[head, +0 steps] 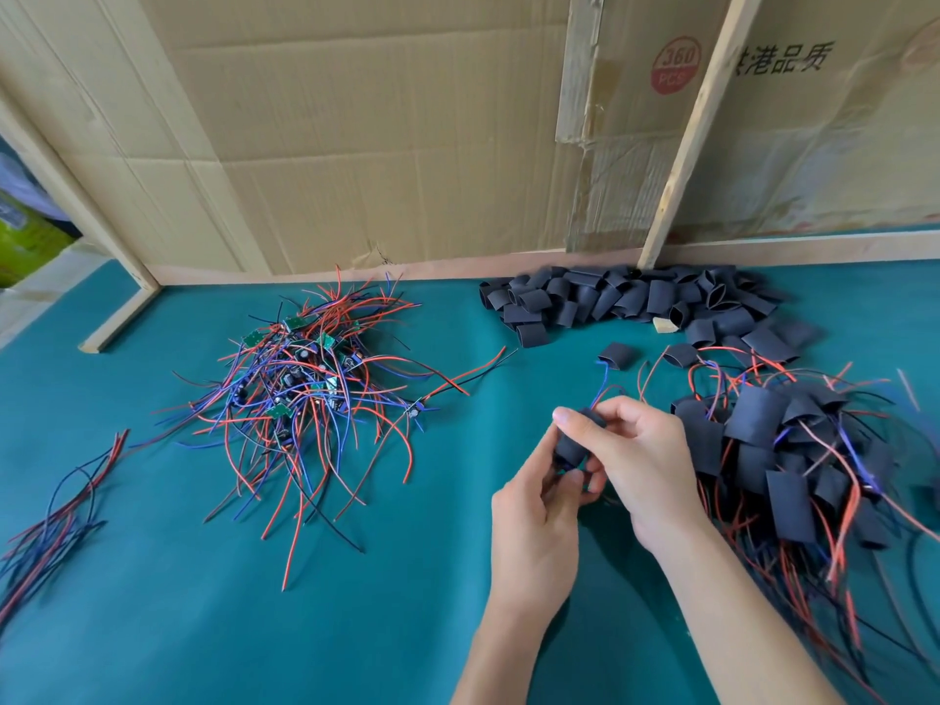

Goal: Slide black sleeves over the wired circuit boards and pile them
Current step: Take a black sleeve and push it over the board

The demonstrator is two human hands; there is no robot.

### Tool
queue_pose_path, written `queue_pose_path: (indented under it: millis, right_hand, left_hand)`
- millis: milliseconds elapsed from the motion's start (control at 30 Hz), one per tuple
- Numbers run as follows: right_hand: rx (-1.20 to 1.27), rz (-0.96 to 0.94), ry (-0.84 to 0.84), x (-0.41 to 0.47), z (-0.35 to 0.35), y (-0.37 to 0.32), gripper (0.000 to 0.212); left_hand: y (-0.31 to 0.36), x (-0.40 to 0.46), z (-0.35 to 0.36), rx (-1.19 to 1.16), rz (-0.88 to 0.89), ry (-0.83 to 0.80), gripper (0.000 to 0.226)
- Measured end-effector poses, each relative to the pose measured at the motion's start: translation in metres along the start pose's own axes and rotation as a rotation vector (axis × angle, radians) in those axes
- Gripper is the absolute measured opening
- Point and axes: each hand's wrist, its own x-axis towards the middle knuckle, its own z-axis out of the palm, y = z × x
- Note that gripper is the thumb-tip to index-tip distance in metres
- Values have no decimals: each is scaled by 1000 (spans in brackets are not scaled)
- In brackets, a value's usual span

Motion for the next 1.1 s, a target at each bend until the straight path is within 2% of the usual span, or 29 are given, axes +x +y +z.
queue_pose_path:
  millis: [167, 333, 467, 567, 767, 867, 967, 1100]
  right_hand:
    - [-63, -21, -19, 0, -2, -1, 37]
    - [-100, -83, -51, -2, -1, -1, 34]
    - [-81, -71, -87, -3, -2, -3, 39]
    - [-77, -73, -77, -3, -3, -5, 45]
    - [-94, -50, -107, -4, 1, -3, 39]
    - [-197, -114, -70, -6, 3, -1, 44]
    - [-315, -198, -23, -7, 6, -2, 38]
    - [-307, -207, -30, -13, 8, -10, 39]
  left_hand:
    - [0, -2, -3, -146, -41, 33, 31]
    - [-1, -2, -5, -247, -90, 86, 18]
    - [4, -2, -11, -340, -121, 1, 13]
    - [4, -1, -16, -394, -139, -70, 18]
    - [0, -1, -11, -349, -129, 12, 16]
    - [-1, -2, -11, -298, -124, 63, 13]
    - [0, -2, -9, -251, -118, 104, 13]
    - [2, 0, -8, -227, -103, 150, 11]
